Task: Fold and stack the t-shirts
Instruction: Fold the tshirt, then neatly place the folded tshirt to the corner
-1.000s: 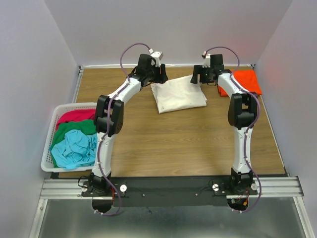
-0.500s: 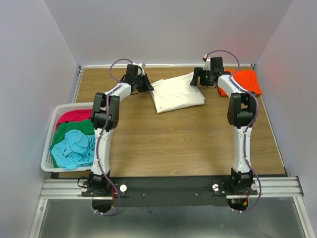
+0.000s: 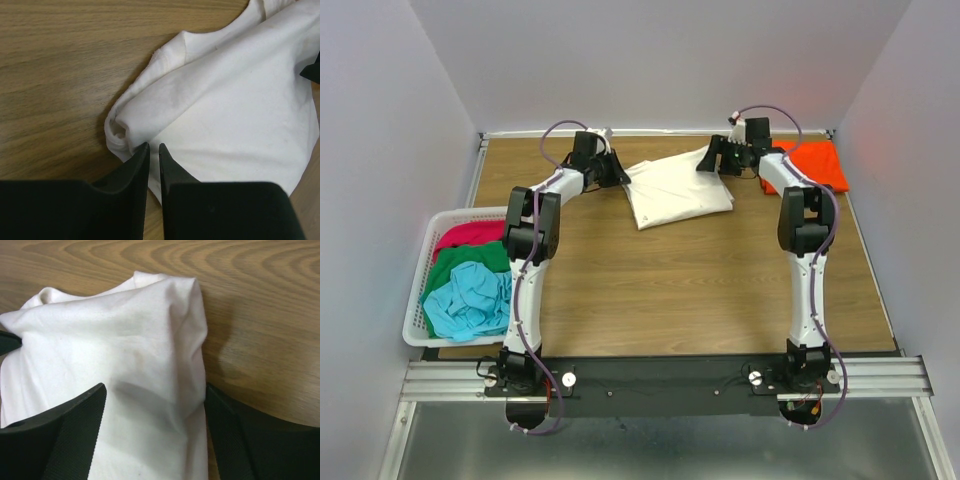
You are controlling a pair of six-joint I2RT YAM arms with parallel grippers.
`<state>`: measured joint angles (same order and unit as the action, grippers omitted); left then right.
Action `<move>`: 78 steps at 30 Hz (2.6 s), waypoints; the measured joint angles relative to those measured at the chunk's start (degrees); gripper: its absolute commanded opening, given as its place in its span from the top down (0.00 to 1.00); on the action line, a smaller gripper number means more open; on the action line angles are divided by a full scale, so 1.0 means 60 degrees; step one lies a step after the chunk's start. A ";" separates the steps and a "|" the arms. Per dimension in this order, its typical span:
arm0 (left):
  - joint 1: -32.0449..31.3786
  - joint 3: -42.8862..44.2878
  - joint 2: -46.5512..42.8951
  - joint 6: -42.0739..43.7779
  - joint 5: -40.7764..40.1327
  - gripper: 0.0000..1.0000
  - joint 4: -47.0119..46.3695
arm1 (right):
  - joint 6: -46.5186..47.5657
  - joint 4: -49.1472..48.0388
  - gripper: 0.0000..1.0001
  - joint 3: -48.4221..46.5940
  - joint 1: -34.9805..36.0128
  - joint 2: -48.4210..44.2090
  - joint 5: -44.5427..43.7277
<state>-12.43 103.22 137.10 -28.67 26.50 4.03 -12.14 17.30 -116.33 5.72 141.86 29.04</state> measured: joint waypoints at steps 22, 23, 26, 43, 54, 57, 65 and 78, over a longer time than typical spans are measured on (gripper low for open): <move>0.0240 -0.1319 -0.1013 0.0525 0.0543 0.42 -0.0080 | 0.0543 0.1151 1.00 0.0007 0.0193 -0.0430 -0.0565; 0.0321 -0.1574 -0.1319 0.0637 0.0543 0.40 0.0025 | 0.0783 0.1297 1.00 0.0004 0.0222 -0.0685 -0.0892; 0.0583 -0.2262 -0.2273 0.0907 0.0437 0.40 0.0076 | 0.1428 0.1610 0.99 0.0000 0.0237 -0.1384 -0.1694; 0.0925 -0.6714 -0.7927 0.3144 -0.0929 0.40 -0.0525 | 0.4033 0.2076 1.00 0.0029 0.0219 -0.3348 -0.4790; 0.0925 -0.7584 -0.8830 0.3974 -0.1067 0.40 -0.0219 | 0.5115 0.2146 1.00 -0.0251 0.0219 -0.3544 -0.5796; 0.0925 -0.7584 -0.8830 0.4069 -0.1067 0.40 -0.0211 | 0.5289 0.2146 1.00 -0.0339 0.0219 -0.3687 -0.5985; 0.0925 -0.7584 -0.8830 0.4156 -0.1067 0.40 -0.0200 | 0.5472 0.2146 0.99 -0.0393 0.0164 -0.4317 -0.6284; 0.0925 -0.7584 -0.8827 0.4244 -0.1064 0.40 -0.0197 | 0.5770 0.2149 1.00 -0.0415 -0.0448 -0.4568 -0.6433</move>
<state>-6.87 57.71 84.14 -3.20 20.12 2.85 22.48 30.20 -118.83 3.03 114.45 -9.56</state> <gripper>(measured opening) 0.599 0.018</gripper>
